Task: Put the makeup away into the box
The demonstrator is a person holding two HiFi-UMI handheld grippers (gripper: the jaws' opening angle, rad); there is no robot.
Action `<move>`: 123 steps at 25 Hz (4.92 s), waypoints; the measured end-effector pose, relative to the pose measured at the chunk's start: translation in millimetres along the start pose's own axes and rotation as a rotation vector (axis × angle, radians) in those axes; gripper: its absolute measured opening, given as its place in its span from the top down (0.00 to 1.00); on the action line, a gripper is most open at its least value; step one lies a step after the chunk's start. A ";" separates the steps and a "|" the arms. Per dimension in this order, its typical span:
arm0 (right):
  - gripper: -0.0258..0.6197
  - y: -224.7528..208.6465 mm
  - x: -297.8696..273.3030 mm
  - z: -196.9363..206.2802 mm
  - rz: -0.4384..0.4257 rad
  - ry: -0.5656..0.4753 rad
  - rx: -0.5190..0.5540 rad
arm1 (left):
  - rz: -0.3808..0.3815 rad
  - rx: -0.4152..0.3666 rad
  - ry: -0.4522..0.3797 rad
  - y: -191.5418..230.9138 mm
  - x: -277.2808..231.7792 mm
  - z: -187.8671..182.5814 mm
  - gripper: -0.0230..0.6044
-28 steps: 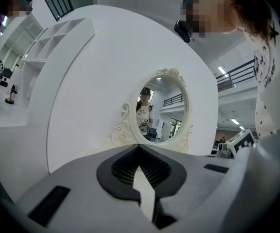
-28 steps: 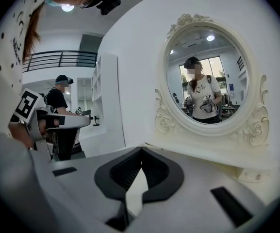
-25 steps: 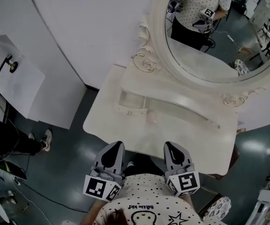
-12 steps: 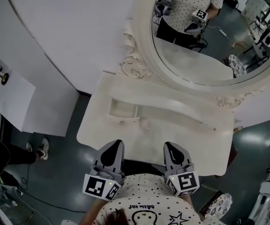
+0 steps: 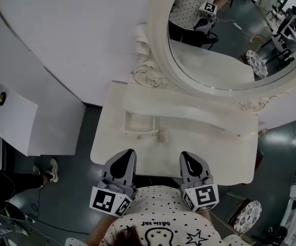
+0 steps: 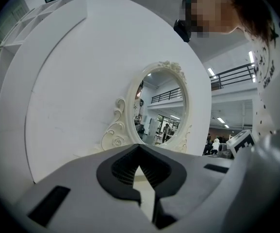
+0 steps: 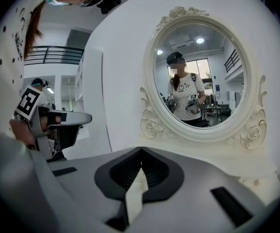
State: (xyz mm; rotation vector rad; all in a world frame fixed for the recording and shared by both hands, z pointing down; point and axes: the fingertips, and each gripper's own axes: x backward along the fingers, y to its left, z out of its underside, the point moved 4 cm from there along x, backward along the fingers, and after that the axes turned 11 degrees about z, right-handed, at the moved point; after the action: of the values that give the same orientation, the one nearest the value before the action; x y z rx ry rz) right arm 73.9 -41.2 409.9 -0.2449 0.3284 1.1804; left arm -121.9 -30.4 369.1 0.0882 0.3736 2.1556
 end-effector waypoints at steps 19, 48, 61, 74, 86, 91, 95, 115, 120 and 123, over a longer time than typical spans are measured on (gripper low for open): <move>0.95 20.2 -23.2 -2.1 0.053 0.024 -0.009 | 0.077 0.024 0.035 33.3 -6.8 -0.4 0.97; 0.67 11.0 -163.6 129.5 0.101 0.478 0.007 | 0.092 0.058 0.079 52.2 -24.6 4.3 0.97; 0.67 5.0 -175.7 158.5 0.080 0.550 -0.065 | 0.093 0.067 0.098 49.0 -30.9 8.2 0.97; 0.76 -6.4 -165.3 136.1 0.077 0.475 -0.077 | 0.100 0.054 0.091 37.1 -31.2 8.1 0.97; 0.76 -19.1 -117.2 38.3 0.098 0.170 -0.095 | 0.112 0.038 0.054 26.1 -28.4 2.8 0.97; 0.76 -15.8 -83.7 -2.4 0.096 0.049 -0.066 | 0.096 0.028 0.035 28.2 -24.9 1.0 0.97; 0.76 -9.1 -52.4 -25.7 0.088 -0.028 -0.047 | 0.084 0.019 0.025 26.9 -15.6 -2.8 0.97; 0.76 19.8 4.9 -28.7 0.190 -0.102 -0.113 | 0.114 -0.041 -0.029 49.6 9.7 -22.9 0.97; 0.76 27.8 -1.0 -27.6 0.182 -0.100 -0.115 | 0.123 -0.036 -0.040 52.5 9.6 -23.3 0.97; 0.76 29.1 -4.1 -29.6 0.178 -0.103 -0.109 | 0.122 -0.036 -0.043 55.2 10.5 -23.6 0.97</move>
State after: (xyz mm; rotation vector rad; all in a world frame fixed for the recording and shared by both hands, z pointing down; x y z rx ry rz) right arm 41.7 -44.7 383.6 -0.2526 0.1987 1.3839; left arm -176.4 -56.8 362.3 0.1398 0.3118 2.2759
